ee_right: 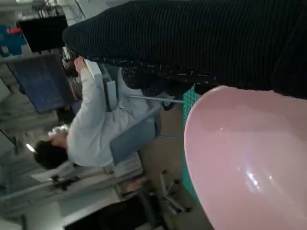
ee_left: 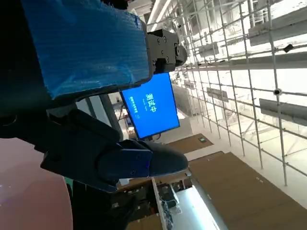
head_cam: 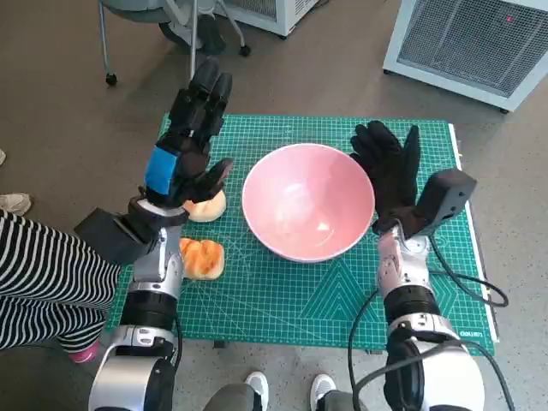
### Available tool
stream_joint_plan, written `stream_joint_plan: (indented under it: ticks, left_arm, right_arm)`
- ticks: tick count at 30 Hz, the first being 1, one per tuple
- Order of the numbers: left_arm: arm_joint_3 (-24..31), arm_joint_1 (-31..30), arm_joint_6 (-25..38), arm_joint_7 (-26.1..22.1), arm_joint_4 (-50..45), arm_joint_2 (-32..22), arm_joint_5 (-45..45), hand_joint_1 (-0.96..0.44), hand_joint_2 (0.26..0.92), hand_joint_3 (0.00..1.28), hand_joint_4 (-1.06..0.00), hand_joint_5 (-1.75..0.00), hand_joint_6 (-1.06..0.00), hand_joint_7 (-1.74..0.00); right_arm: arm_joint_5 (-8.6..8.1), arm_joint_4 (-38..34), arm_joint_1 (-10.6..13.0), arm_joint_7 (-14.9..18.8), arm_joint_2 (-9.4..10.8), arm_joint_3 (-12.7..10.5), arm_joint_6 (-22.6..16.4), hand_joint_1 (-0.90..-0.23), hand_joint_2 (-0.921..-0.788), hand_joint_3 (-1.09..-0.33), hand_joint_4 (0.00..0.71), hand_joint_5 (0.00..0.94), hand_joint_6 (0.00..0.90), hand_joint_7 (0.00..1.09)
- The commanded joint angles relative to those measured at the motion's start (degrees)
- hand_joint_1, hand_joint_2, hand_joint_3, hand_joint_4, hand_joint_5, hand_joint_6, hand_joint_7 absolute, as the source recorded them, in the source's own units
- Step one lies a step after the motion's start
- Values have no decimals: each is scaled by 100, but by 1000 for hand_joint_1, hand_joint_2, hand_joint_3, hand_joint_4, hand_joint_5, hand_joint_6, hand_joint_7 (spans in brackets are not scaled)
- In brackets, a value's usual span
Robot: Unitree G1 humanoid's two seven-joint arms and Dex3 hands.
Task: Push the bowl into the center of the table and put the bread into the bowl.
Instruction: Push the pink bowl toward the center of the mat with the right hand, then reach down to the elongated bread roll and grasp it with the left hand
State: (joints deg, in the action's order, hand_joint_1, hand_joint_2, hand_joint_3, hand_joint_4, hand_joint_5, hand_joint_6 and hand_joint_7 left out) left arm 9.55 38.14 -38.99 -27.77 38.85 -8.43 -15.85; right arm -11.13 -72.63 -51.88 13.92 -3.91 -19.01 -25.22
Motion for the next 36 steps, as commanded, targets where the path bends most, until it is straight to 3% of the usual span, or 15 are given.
stream_joint_plan:
  ticks: [1,12,20,24,36]
  left_arm:
    - [-21,-18,13,-20,-87,20,6,-715,921,389,-4,-1,-10,-157]
    - [-112,13,65,60,-249,101,69,-719,921,390,-6,-2,-14,-157]
    - [-195,68,141,187,-390,148,152,-732,921,389,-26,-11,-35,-172]
    - [-249,110,195,243,-516,174,201,-733,921,389,-35,-13,-45,-184]
    - [-337,252,299,205,-796,187,216,-704,921,395,-40,-7,-1,-313]
  right_arm:
    - [115,69,95,-63,-210,70,-115,-639,-921,-852,67,2,46,193]
    - [137,653,183,90,-385,246,-858,-706,-921,-812,88,9,72,203]
    - [128,1448,449,406,-408,474,-1484,-707,-921,-774,115,16,99,228]
    - [31,2082,672,664,-390,600,-1668,-706,-921,-769,118,14,102,238]
    - [-197,3434,1144,1009,-334,884,-1419,-711,-921,-732,127,10,120,275]
